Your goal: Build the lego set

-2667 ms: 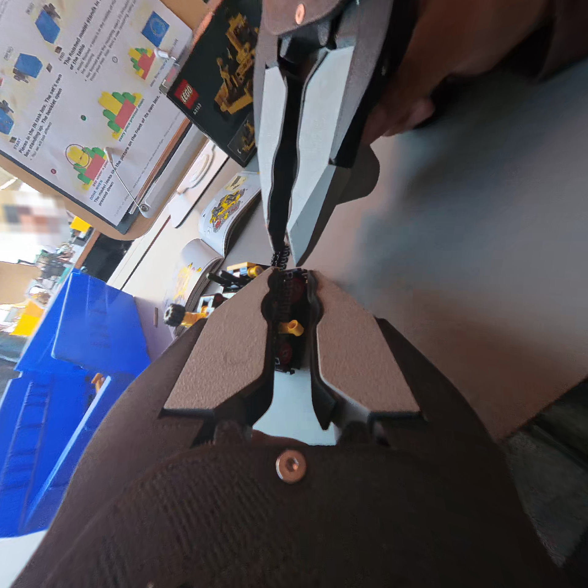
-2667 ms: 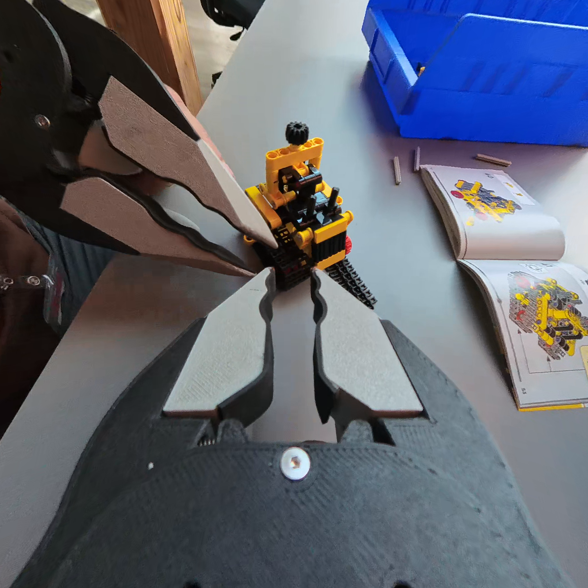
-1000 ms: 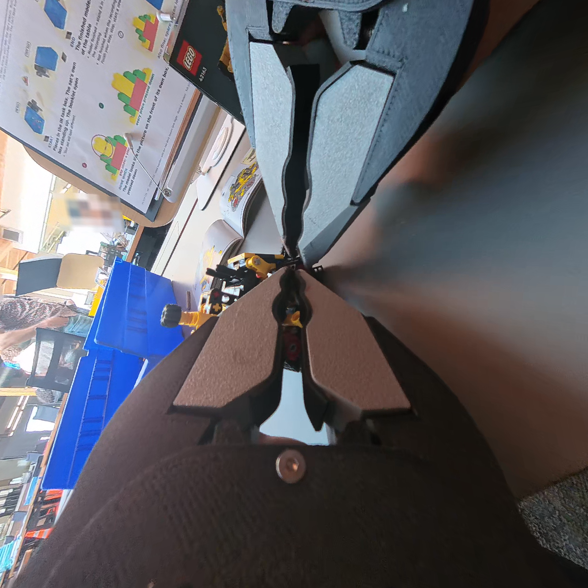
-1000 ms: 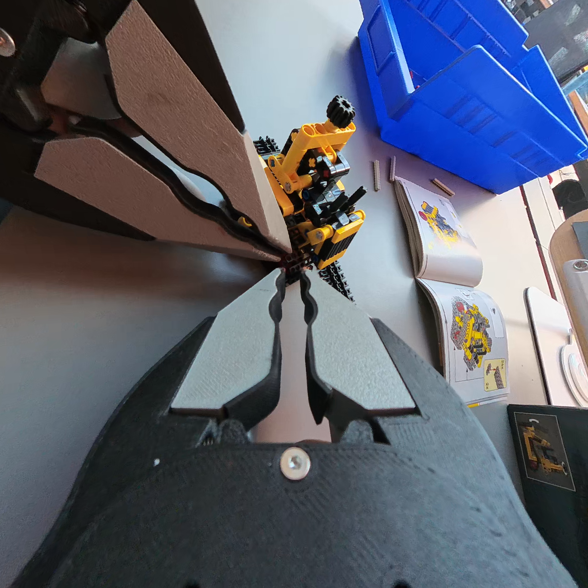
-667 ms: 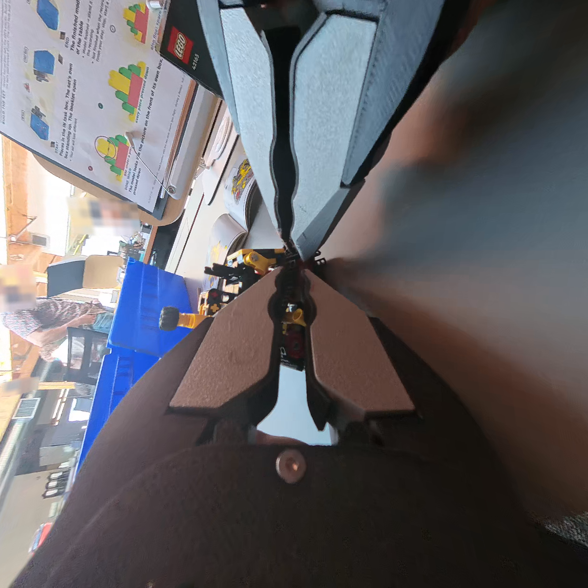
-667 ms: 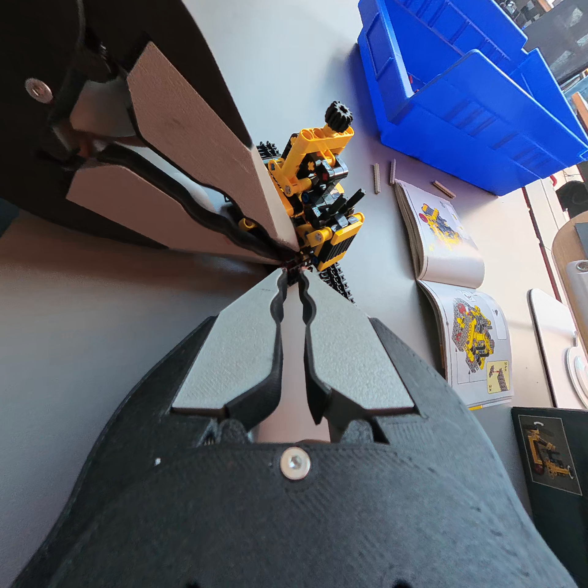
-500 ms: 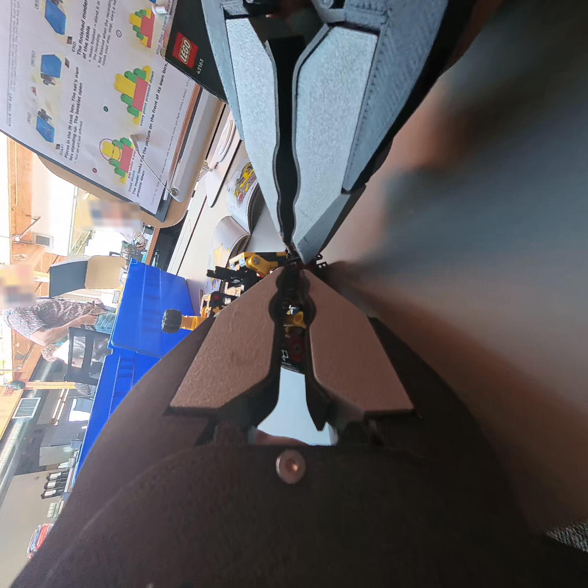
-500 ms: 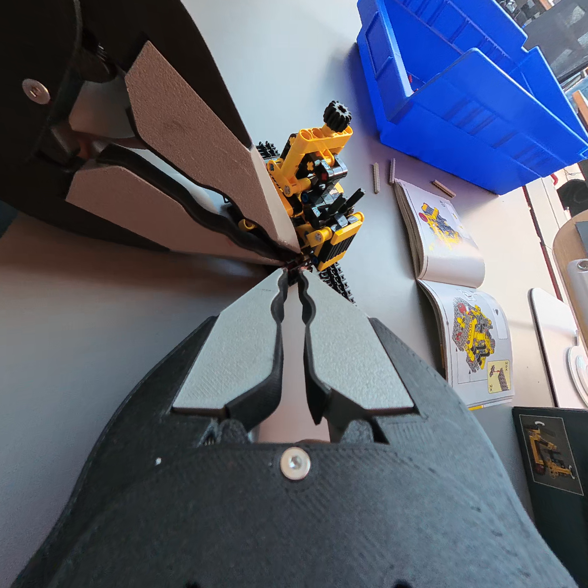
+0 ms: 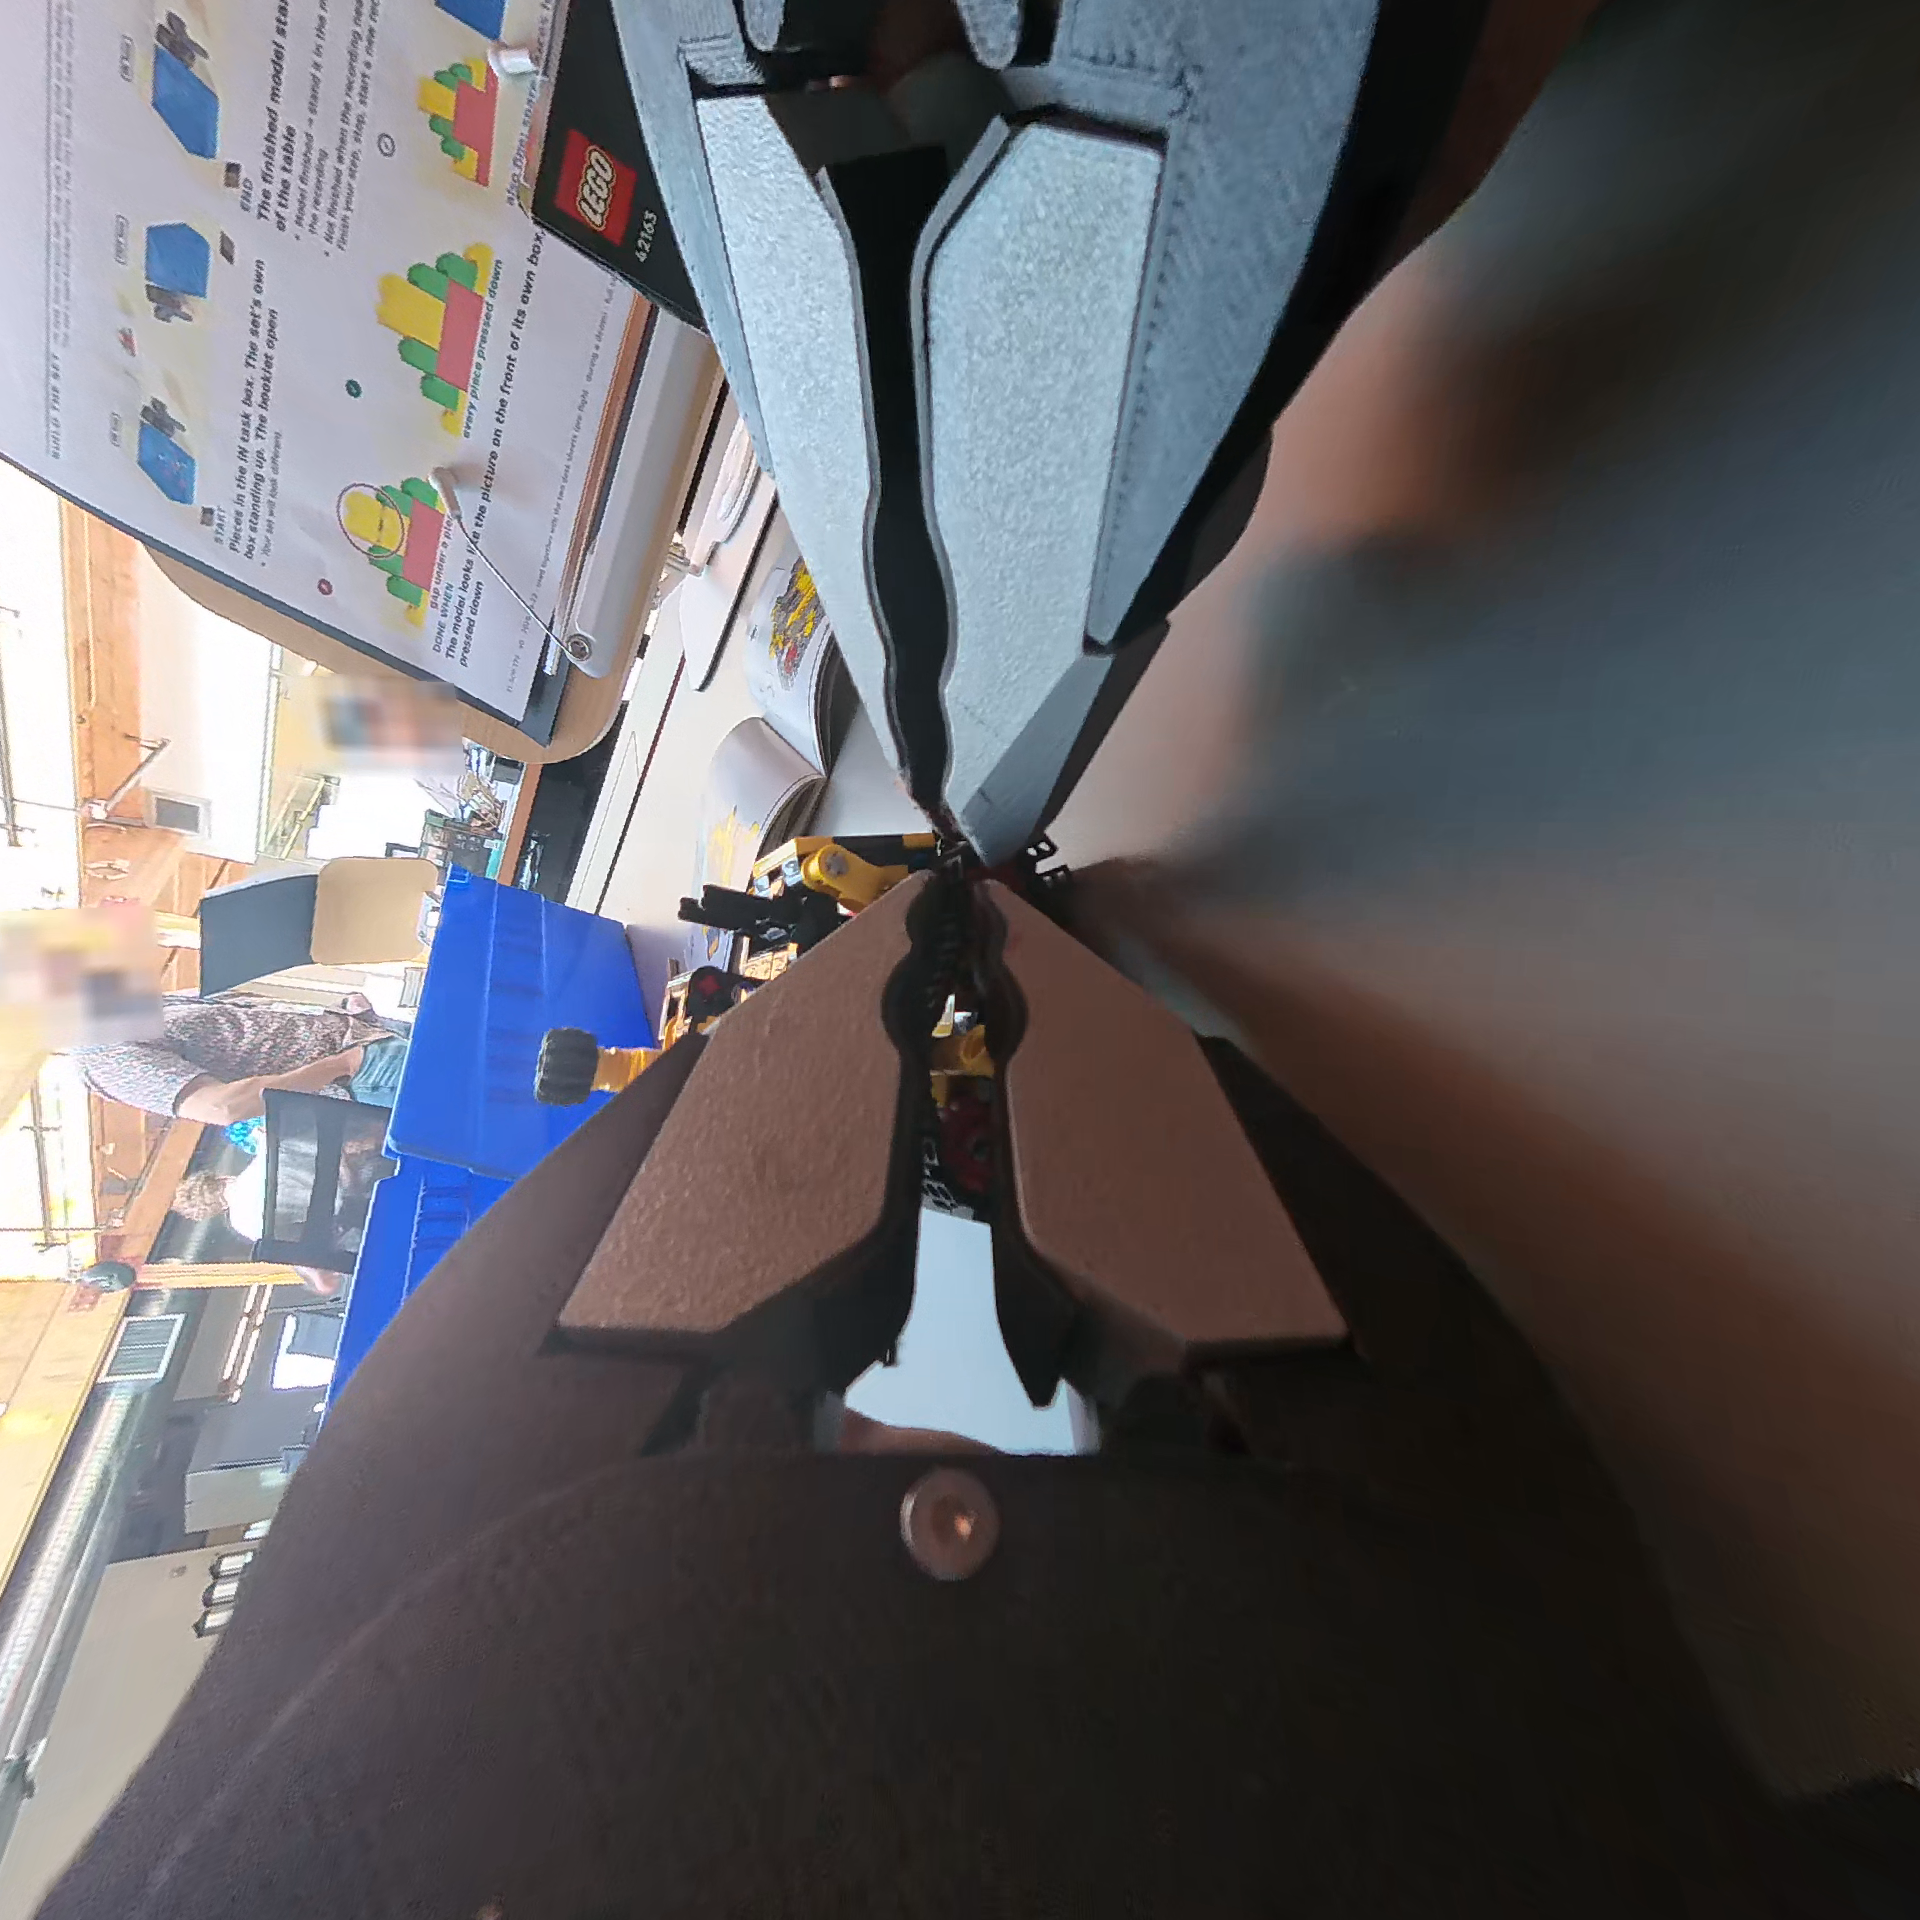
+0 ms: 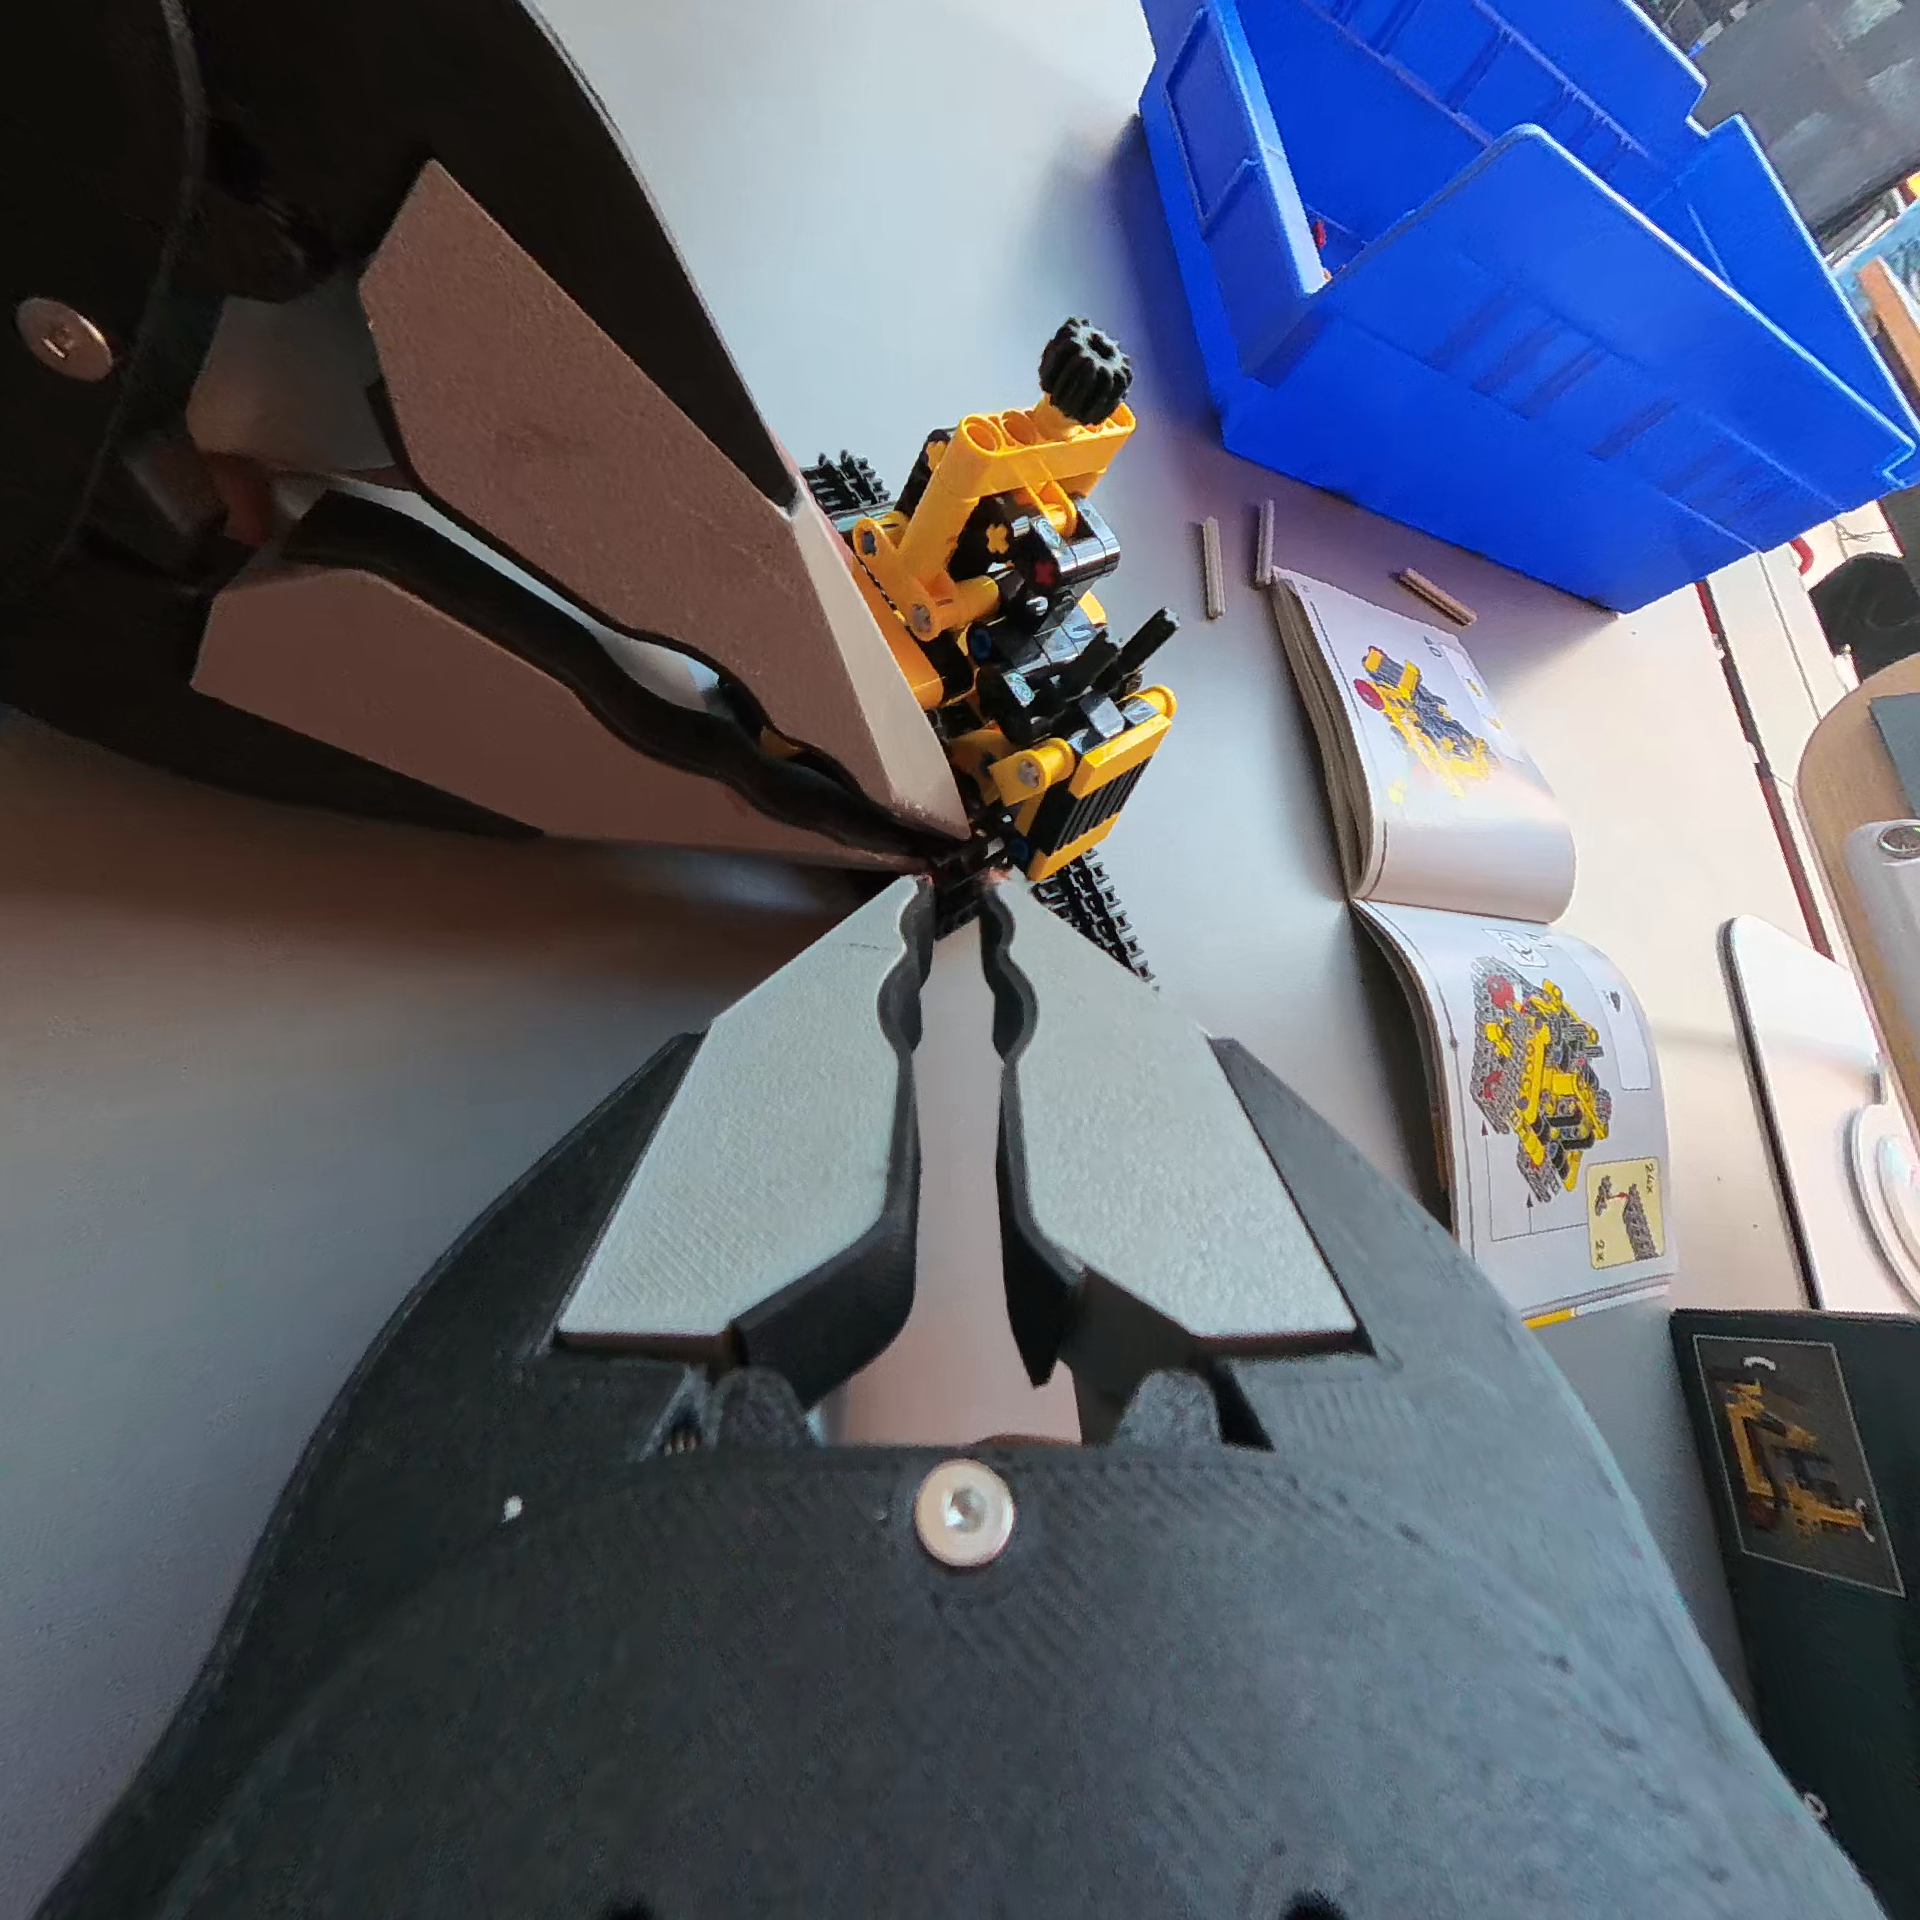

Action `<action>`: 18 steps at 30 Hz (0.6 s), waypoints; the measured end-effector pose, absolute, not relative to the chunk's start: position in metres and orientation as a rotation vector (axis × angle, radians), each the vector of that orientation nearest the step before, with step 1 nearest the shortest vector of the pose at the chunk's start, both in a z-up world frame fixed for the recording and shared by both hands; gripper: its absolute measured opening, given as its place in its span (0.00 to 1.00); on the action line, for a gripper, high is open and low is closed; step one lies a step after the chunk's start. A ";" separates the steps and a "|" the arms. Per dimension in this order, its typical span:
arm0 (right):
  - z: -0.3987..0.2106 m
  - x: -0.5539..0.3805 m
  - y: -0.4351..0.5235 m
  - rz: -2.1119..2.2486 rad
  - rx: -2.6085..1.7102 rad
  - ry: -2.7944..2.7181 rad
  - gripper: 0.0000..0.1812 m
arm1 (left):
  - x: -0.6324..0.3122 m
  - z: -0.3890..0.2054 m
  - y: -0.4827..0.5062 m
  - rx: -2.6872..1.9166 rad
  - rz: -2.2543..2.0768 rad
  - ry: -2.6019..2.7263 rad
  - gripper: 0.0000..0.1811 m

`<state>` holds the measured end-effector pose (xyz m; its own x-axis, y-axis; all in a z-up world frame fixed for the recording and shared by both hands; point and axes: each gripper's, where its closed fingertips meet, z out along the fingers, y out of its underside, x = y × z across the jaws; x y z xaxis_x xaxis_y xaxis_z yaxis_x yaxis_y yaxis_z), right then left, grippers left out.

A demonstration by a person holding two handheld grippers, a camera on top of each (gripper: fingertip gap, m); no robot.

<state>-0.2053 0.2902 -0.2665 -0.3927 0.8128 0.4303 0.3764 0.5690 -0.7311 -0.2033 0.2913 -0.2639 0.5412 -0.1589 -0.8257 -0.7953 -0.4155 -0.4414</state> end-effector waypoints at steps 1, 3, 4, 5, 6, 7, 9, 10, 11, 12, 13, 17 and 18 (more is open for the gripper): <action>-0.267 -0.206 0.291 0.676 -0.954 -1.995 0.03 | -0.203 -0.264 0.292 -1.885 0.897 0.777 0.01; -0.268 -0.206 0.291 0.663 -0.950 -1.995 0.02 | -0.203 -0.264 0.292 -1.880 0.901 0.779 0.01; -0.268 -0.206 0.291 0.658 -0.948 -1.994 0.02 | -0.203 -0.264 0.292 -1.878 0.904 0.781 0.01; -0.268 -0.206 0.291 0.655 -0.947 -1.993 0.02 | -0.203 -0.264 0.292 -1.876 0.905 0.782 0.01; -0.268 -0.206 0.291 0.654 -0.946 -1.993 0.02 | -0.203 -0.264 0.292 -1.876 0.904 0.784 0.01; -0.268 -0.206 0.291 0.655 -0.946 -1.992 0.02 | -0.203 -0.264 0.292 -1.876 0.905 0.787 0.01; -0.268 -0.206 0.291 0.658 -0.948 -1.992 0.02 | -0.203 -0.264 0.292 -1.875 0.911 0.799 0.00; -0.268 -0.206 0.291 0.660 -0.951 -1.992 0.02 | -0.203 -0.264 0.292 -1.874 0.912 0.802 0.00; -0.268 -0.207 0.291 0.663 -0.956 -1.991 0.02 | -0.203 -0.264 0.292 -1.873 0.912 0.804 0.00; -0.268 -0.207 0.292 0.664 -0.962 -1.989 0.02 | -0.204 -0.264 0.291 -1.872 0.911 0.805 0.00; -0.267 -0.207 0.292 0.663 -0.966 -1.987 0.01 | -0.204 -0.263 0.291 -1.870 0.912 0.806 0.00; -0.267 -0.207 0.292 0.651 -0.964 -1.979 0.00 | -0.204 -0.263 0.292 -1.871 0.916 0.805 0.00; -0.267 -0.207 0.292 0.648 -0.965 -1.977 0.00 | -0.204 -0.263 0.292 -1.873 0.917 0.805 0.00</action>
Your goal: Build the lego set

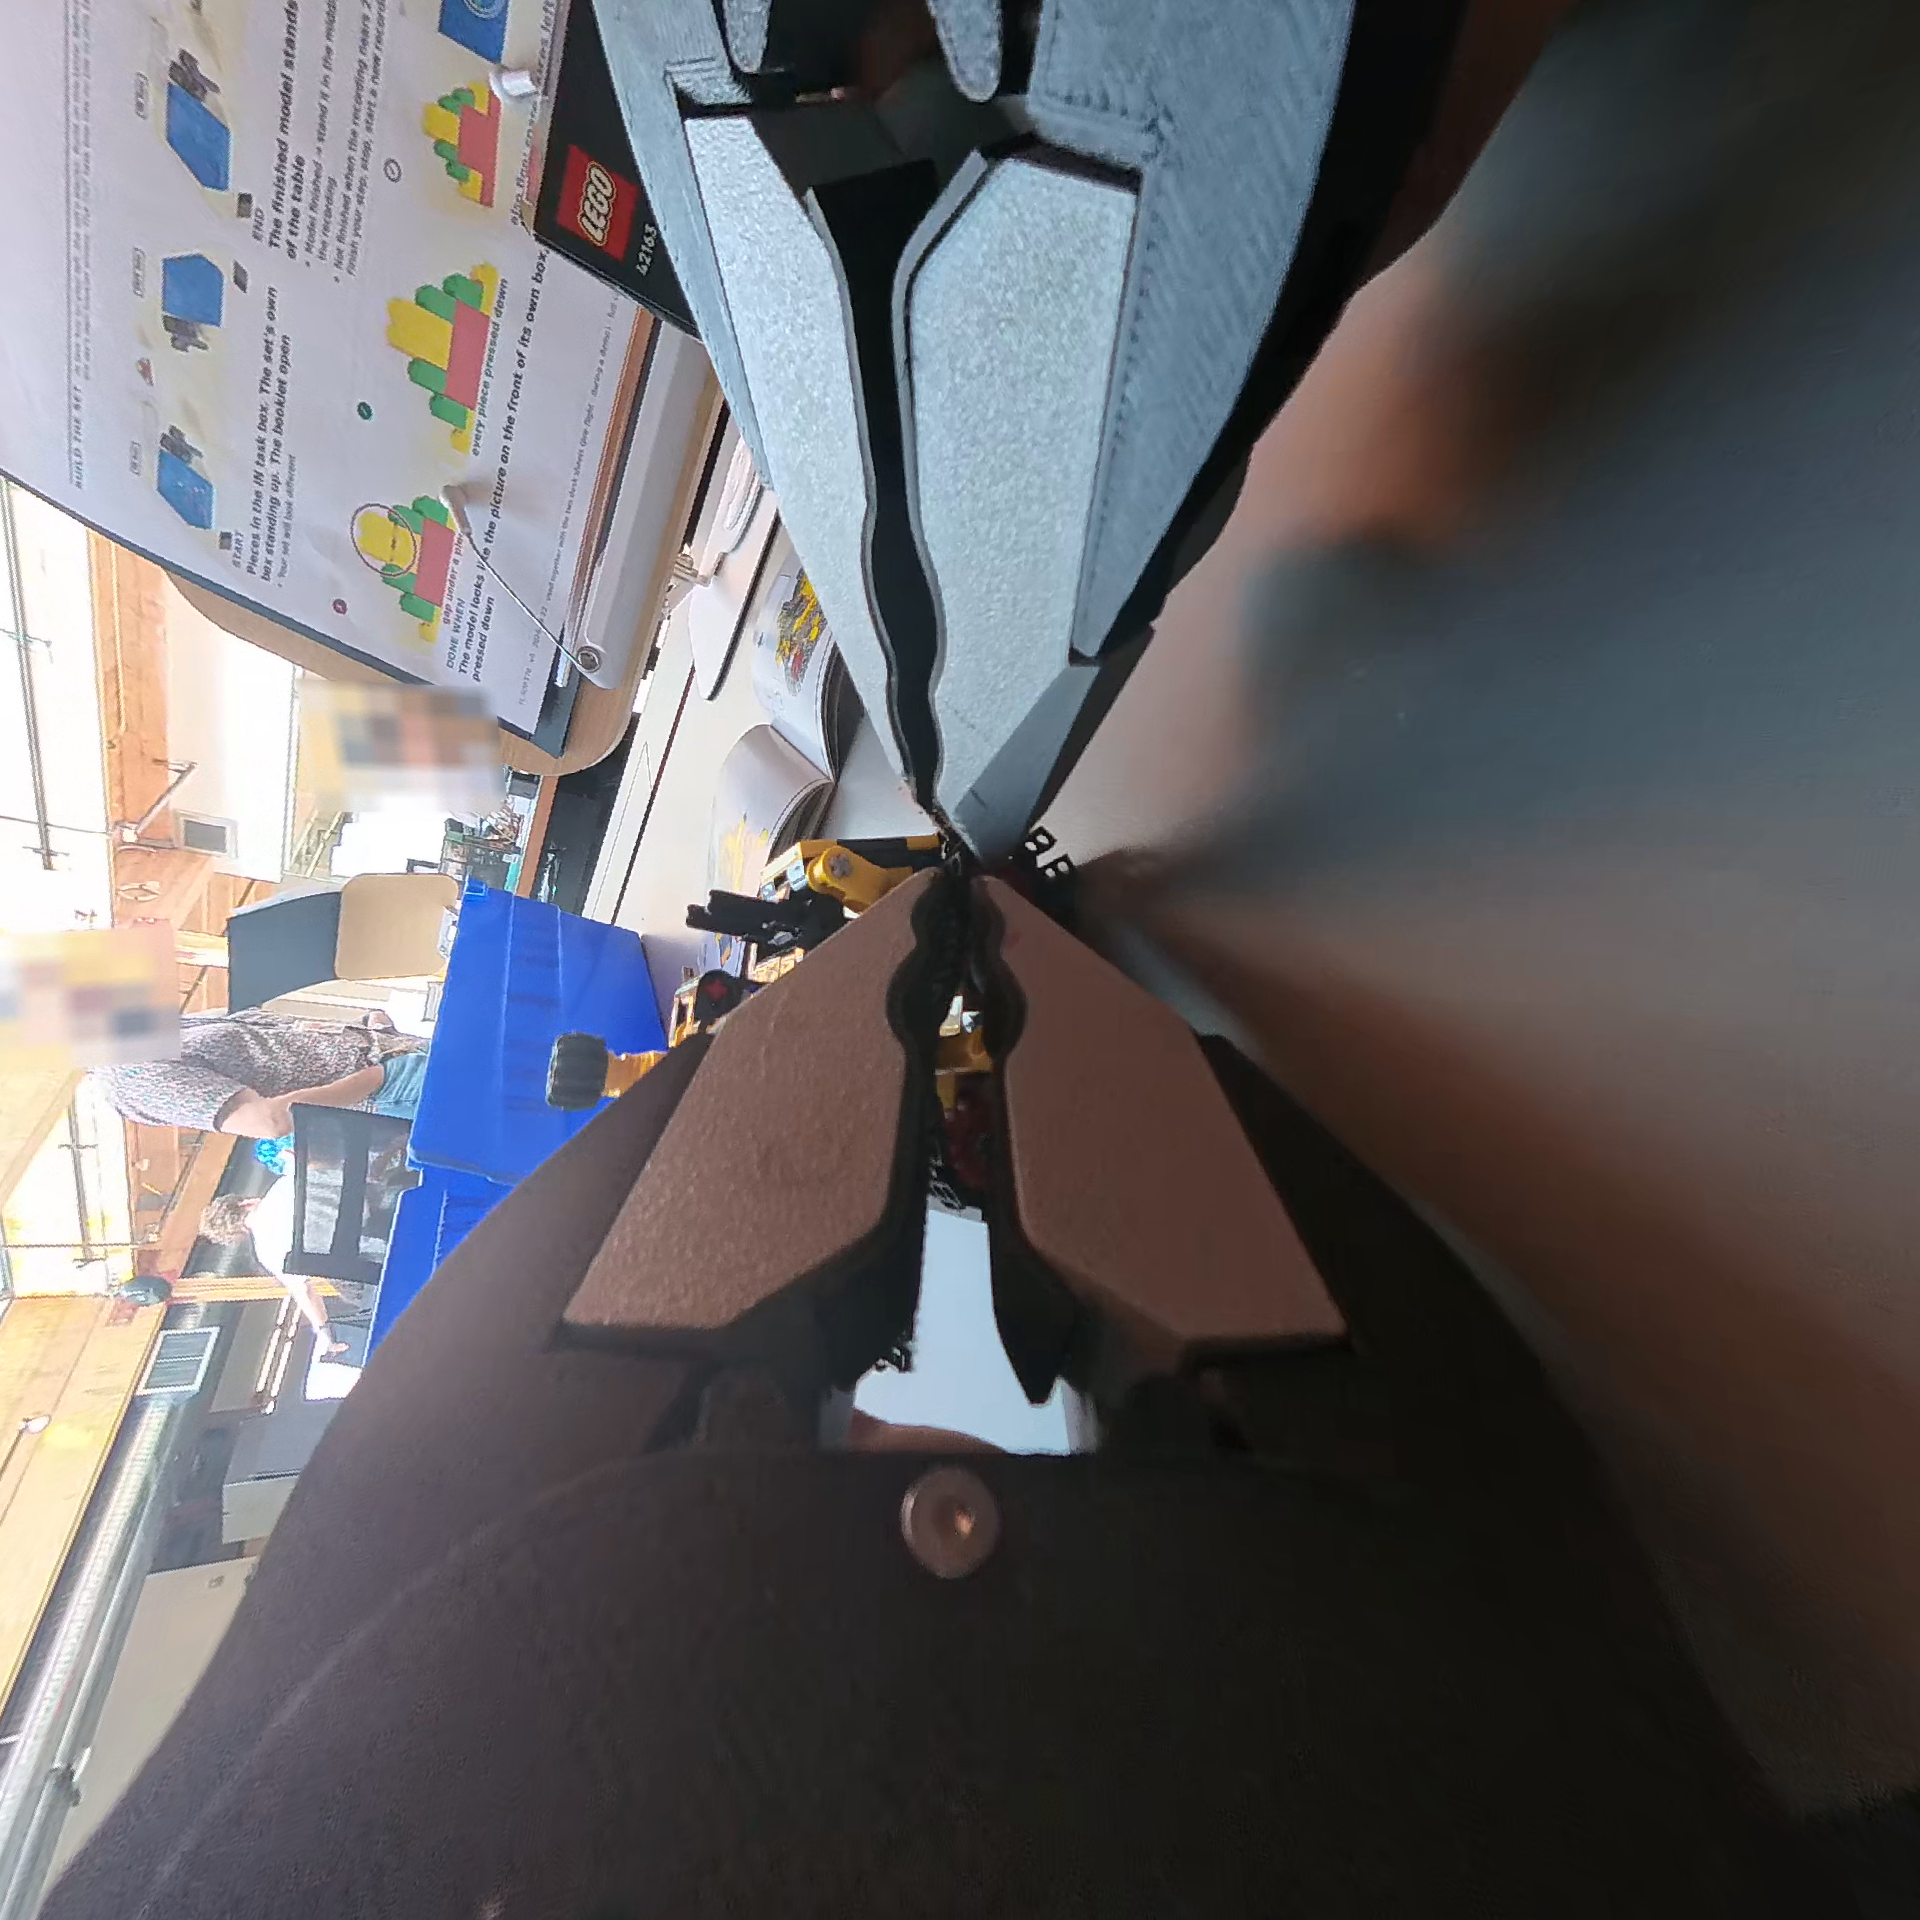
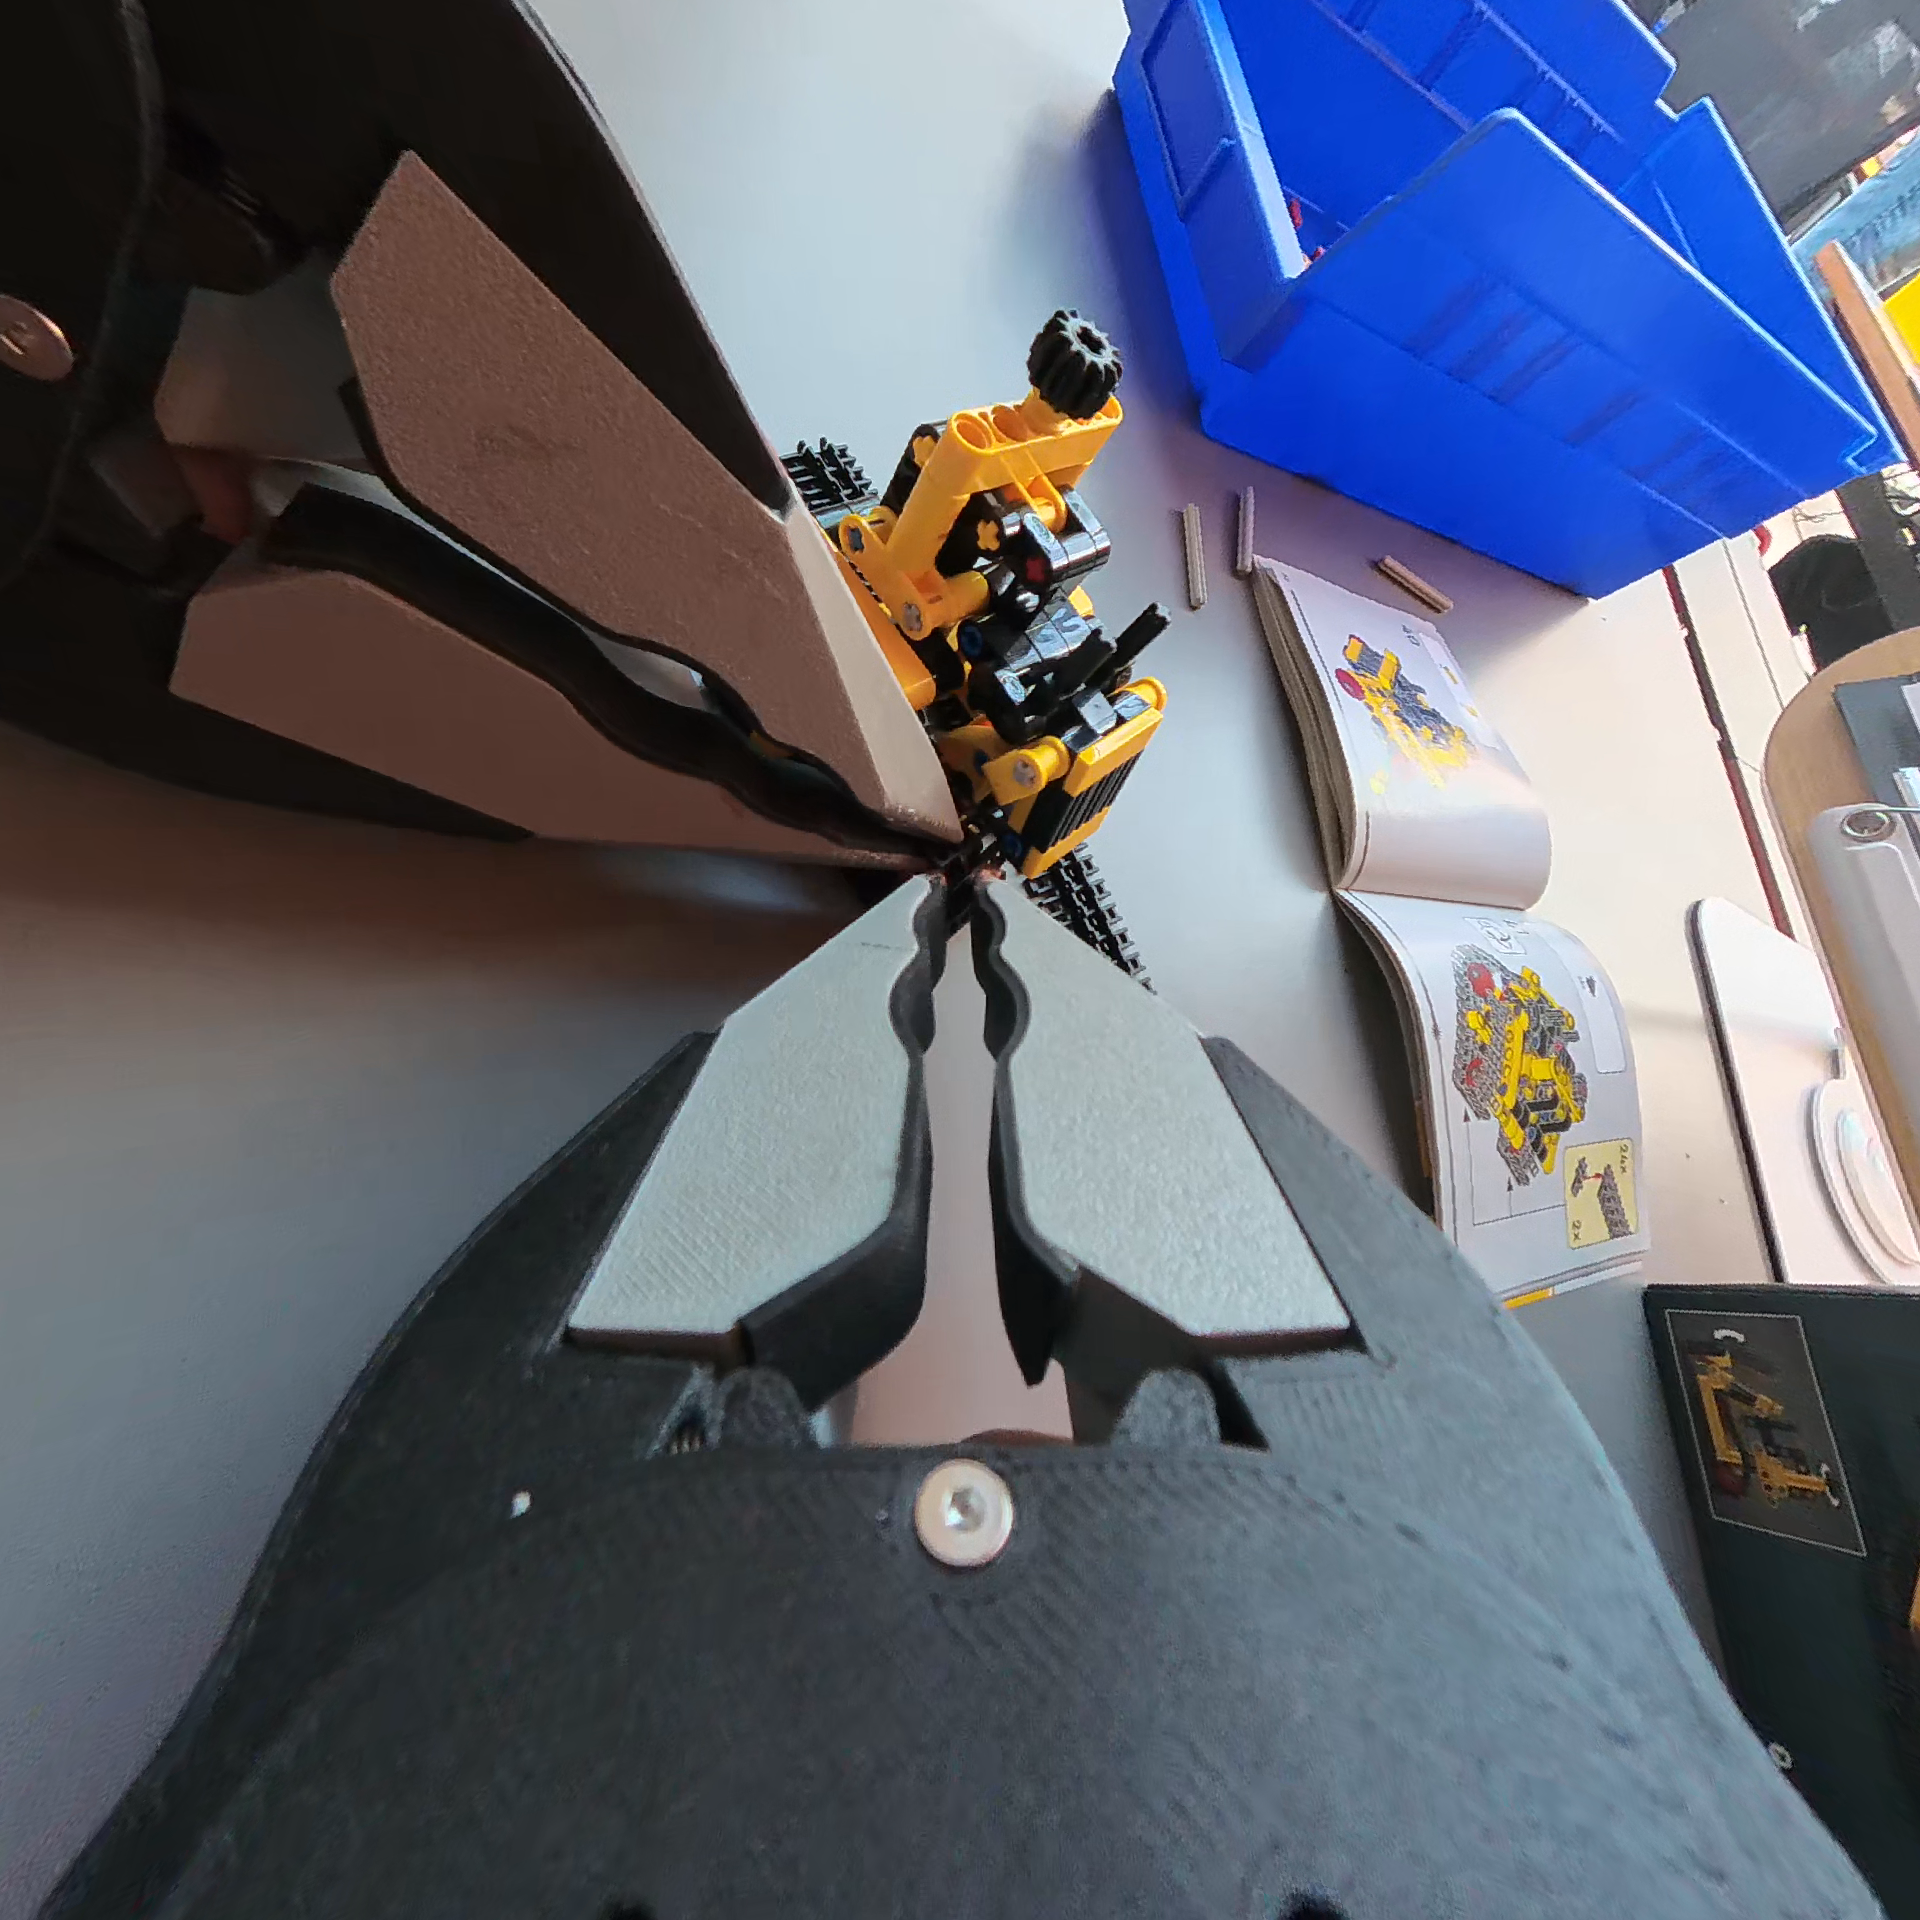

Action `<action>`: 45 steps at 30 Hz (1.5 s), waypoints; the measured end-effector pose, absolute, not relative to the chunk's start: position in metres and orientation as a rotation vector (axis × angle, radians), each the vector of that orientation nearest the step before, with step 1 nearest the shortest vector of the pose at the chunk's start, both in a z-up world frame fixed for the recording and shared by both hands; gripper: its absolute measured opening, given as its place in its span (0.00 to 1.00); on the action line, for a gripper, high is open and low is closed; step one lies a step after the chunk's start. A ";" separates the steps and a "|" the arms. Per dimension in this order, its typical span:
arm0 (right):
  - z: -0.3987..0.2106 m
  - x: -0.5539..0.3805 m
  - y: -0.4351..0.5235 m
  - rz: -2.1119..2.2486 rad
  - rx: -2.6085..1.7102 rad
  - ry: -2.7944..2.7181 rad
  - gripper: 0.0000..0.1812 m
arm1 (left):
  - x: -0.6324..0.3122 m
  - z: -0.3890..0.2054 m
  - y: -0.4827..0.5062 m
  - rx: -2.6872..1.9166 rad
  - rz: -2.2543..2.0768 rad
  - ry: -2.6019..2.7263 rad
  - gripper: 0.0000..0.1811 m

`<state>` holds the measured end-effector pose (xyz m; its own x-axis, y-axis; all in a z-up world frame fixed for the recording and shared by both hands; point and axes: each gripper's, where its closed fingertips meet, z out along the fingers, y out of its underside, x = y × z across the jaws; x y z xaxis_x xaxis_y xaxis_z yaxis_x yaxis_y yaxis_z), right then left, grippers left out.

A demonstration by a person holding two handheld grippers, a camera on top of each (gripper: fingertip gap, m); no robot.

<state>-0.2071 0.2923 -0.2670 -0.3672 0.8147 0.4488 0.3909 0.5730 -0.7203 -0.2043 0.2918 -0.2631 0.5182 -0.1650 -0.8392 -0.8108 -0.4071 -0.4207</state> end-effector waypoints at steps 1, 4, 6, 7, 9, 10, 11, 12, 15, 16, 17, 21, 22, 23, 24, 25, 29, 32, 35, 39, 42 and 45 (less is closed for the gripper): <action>-0.267 -0.207 0.292 0.644 -0.966 -1.975 0.00 | -0.204 -0.263 0.292 -1.874 0.917 0.805 0.00; -0.267 -0.207 0.293 0.634 -0.968 -1.968 0.00 | -0.204 -0.263 0.292 -1.872 0.912 0.802 0.00; -0.266 -0.207 0.292 0.636 -0.973 -1.965 0.00 | -0.205 -0.263 0.292 -1.869 0.910 0.802 0.00; -0.266 -0.207 0.292 0.637 -0.978 -1.964 0.00 | -0.205 -0.263 0.291 -1.867 0.909 0.800 0.00; -0.266 -0.207 0.293 0.639 -0.986 -1.961 0.00 | -0.205 -0.263 0.292 -1.863 0.908 0.796 0.00; -0.266 -0.207 0.293 0.642 -0.994 -1.959 0.00 | -0.205 -0.263 0.292 -1.861 0.910 0.795 0.00; -0.266 -0.208 0.293 0.644 -1.001 -1.958 0.00 | -0.205 -0.263 0.292 -1.858 0.913 0.794 0.00; -0.266 -0.208 0.293 0.645 -1.006 -1.956 0.00 | -0.205 -0.263 0.292 -1.855 0.913 0.792 0.00; -0.266 -0.208 0.294 0.641 -1.022 -1.948 0.00 | -0.205 -0.263 0.292 -1.849 0.915 0.788 0.00; -0.266 -0.208 0.294 0.639 -1.027 -1.944 0.00 | -0.205 -0.263 0.292 -1.847 0.918 0.787 0.00; -0.266 -0.208 0.294 0.637 -1.031 -1.941 0.00 | -0.205 -0.263 0.292 -1.845 0.921 0.787 0.00; -0.265 -0.208 0.295 0.632 -1.050 -1.928 0.00 | -0.206 -0.263 0.293 -1.839 0.932 0.787 0.00; -0.265 -0.208 0.296 0.632 -1.055 -1.925 0.00 | -0.206 -0.262 0.294 -1.839 0.933 0.786 0.00; -0.265 -0.208 0.296 0.630 -1.057 -1.923 0.00 | -0.206 -0.262 0.294 -1.838 0.934 0.787 0.00; -0.265 -0.208 0.296 0.629 -1.059 -1.922 0.00 | -0.206 -0.262 0.294 -1.837 0.936 0.788 0.00; -0.265 -0.208 0.296 0.631 -1.062 -1.919 0.00 | -0.206 -0.262 0.294 -1.834 0.938 0.789 0.00; -0.264 -0.208 0.297 0.651 -1.083 -1.916 0.00 | -0.206 -0.262 0.294 -1.826 0.946 0.795 0.00; -0.266 -0.209 0.295 0.667 -1.081 -1.934 0.00 | -0.206 -0.263 0.295 -1.838 0.930 0.791 0.00; -0.267 -0.208 0.295 0.660 -1.045 -1.947 0.01 | -0.206 -0.263 0.295 -1.856 0.892 0.775 0.00; -0.267 -0.208 0.295 0.579 -0.970 -1.937 0.01 | -0.206 -0.262 0.295 -1.860 0.884 0.770 0.00; -0.266 -0.209 0.295 0.576 -0.972 -1.930 0.02 | -0.206 -0.262 0.295 -1.854 0.891 0.775 0.00; -0.265 -0.210 0.298 0.607 -1.009 -1.921 0.06 | -0.206 -0.262 0.295 -1.853 0.890 0.776 0.00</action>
<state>-0.2098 0.2978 -0.2651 -0.3041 0.8316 0.4648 0.4134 0.5548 -0.7220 -0.2063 0.2949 -0.2623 0.5419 -0.1440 -0.8280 -0.8005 -0.3887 -0.4562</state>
